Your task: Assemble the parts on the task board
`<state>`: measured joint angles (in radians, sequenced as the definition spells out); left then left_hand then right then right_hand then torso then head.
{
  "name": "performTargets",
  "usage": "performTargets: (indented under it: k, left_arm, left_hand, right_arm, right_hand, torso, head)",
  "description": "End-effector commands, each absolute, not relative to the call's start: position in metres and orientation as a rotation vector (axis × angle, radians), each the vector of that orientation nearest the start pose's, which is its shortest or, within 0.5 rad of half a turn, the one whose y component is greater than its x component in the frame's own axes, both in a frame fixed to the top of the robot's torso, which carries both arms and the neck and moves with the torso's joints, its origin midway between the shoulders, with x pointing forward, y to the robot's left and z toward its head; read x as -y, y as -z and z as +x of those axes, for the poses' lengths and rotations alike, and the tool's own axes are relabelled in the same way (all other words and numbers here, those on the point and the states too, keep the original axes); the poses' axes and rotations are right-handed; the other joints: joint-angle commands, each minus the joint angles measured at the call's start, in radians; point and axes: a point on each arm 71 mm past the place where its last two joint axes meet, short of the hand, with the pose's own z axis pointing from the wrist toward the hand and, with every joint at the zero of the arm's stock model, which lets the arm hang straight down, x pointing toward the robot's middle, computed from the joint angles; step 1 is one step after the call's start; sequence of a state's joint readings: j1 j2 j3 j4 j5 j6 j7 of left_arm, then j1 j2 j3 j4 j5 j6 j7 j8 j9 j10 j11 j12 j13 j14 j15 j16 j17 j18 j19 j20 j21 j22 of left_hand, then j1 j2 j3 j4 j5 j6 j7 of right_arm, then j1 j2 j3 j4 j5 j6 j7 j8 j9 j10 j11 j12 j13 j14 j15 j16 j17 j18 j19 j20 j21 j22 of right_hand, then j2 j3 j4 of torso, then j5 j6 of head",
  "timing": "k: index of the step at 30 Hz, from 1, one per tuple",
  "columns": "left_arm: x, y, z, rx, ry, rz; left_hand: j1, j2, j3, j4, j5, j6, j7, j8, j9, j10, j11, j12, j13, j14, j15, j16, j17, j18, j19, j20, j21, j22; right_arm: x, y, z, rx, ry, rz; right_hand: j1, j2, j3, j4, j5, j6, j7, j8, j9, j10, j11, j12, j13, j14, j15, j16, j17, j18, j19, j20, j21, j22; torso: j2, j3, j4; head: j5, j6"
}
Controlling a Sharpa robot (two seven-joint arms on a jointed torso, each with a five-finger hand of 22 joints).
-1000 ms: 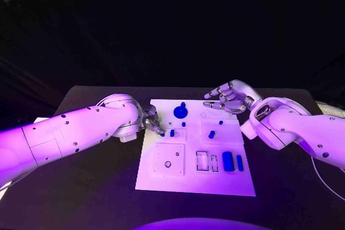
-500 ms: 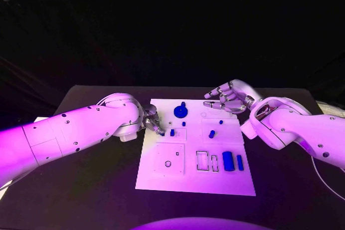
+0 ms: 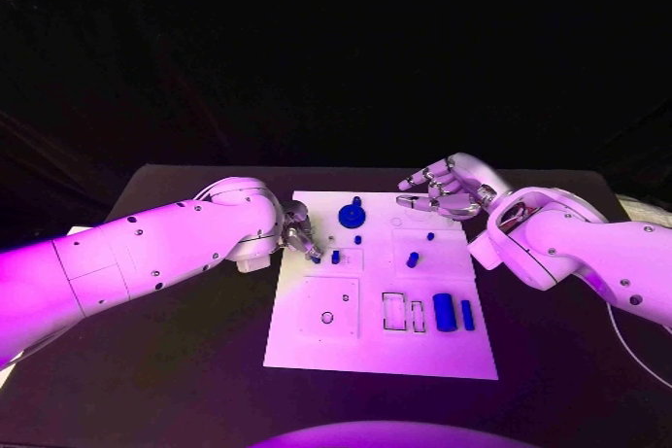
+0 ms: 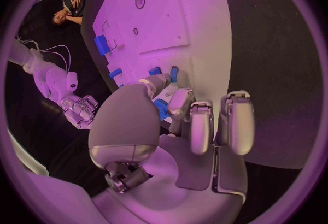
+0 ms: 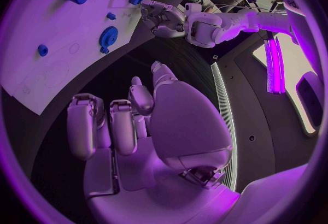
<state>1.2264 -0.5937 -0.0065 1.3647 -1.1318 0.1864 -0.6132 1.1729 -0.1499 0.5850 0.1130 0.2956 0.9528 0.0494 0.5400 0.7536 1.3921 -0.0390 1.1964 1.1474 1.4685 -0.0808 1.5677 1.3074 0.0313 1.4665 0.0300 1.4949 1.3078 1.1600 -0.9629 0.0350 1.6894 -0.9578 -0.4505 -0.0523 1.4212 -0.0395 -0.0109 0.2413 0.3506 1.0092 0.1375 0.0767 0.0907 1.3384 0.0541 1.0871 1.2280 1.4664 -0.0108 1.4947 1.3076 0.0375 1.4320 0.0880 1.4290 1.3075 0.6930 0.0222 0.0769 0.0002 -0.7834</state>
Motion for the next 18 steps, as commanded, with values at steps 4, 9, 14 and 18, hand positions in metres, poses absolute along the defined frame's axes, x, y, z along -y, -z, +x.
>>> performTargets:
  k: [4,9,14,18]
  left_arm:
    - [-0.1344,0.2226,0.5014,-2.408,0.321,-0.062]
    - [-0.1347,0.2230,0.5029,-2.404,0.303,-0.072]
    - [-0.1350,0.2233,0.5044,-2.400,0.292,-0.080]
    - [-0.1351,0.2238,0.5057,-2.399,0.285,-0.085]
  left_hand:
    - [-0.050,0.003,-0.017,0.003,-0.006,0.039,-0.025,-0.003,-0.003,0.010,-0.003,0.018,0.015,0.102,-0.010,0.003,0.263,-0.009,0.059,-0.009,0.009,0.191]
    - [-0.077,0.009,-0.041,0.020,-0.005,0.048,-0.028,-0.005,-0.005,0.016,-0.006,0.029,0.027,0.102,-0.013,0.003,0.263,-0.010,0.061,-0.011,0.011,0.194]
    - [-0.085,0.011,-0.051,0.025,-0.005,0.052,-0.029,-0.005,-0.006,0.019,-0.007,0.034,0.034,0.102,-0.014,0.003,0.263,-0.010,0.062,-0.012,0.012,0.196]
    - [-0.093,0.012,-0.060,0.030,-0.005,0.055,-0.030,-0.006,-0.006,0.020,-0.007,0.037,0.037,0.102,-0.014,0.003,0.263,-0.010,0.062,-0.013,0.012,0.196]
  right_arm:
    - [0.2176,0.1603,0.4593,-1.631,-0.953,0.371]
    - [0.2176,0.1602,0.4591,-1.630,-0.953,0.371]
    - [0.2177,0.1601,0.4590,-1.630,-0.953,0.371]
    - [0.2177,0.1601,0.4589,-1.630,-0.953,0.371]
  right_hand:
    - [-0.004,0.007,-0.005,-0.001,0.006,0.006,0.002,0.000,0.001,-0.002,-0.003,-0.001,-0.001,0.074,-0.010,-0.006,0.146,0.021,-0.009,-0.001,-0.006,0.008]
    - [-0.004,0.007,-0.005,-0.001,0.006,0.006,0.002,0.000,0.001,-0.002,-0.003,-0.001,-0.001,0.074,-0.010,-0.006,0.146,0.021,-0.009,-0.001,-0.006,0.008]
    - [-0.004,0.007,-0.005,-0.001,0.006,0.006,0.002,0.000,0.001,-0.002,-0.003,-0.001,-0.001,0.074,-0.010,-0.006,0.146,0.021,-0.009,-0.001,-0.006,0.008]
    - [-0.004,0.007,-0.005,-0.001,0.006,0.006,0.002,0.000,0.001,-0.002,-0.003,-0.001,-0.001,0.074,-0.010,-0.006,0.146,0.021,-0.009,-0.001,-0.006,0.008]
  torso:
    - [-0.001,-0.0004,0.0012]
    - [-0.001,-0.0004,0.0012]
    - [0.000,-0.0006,0.0008]
    - [0.000,-0.0008,0.0005]
  head:
    - [-0.003,-0.002]
    - [-0.003,-0.001]
    - [-0.004,-0.002]
    - [-0.005,-0.002]
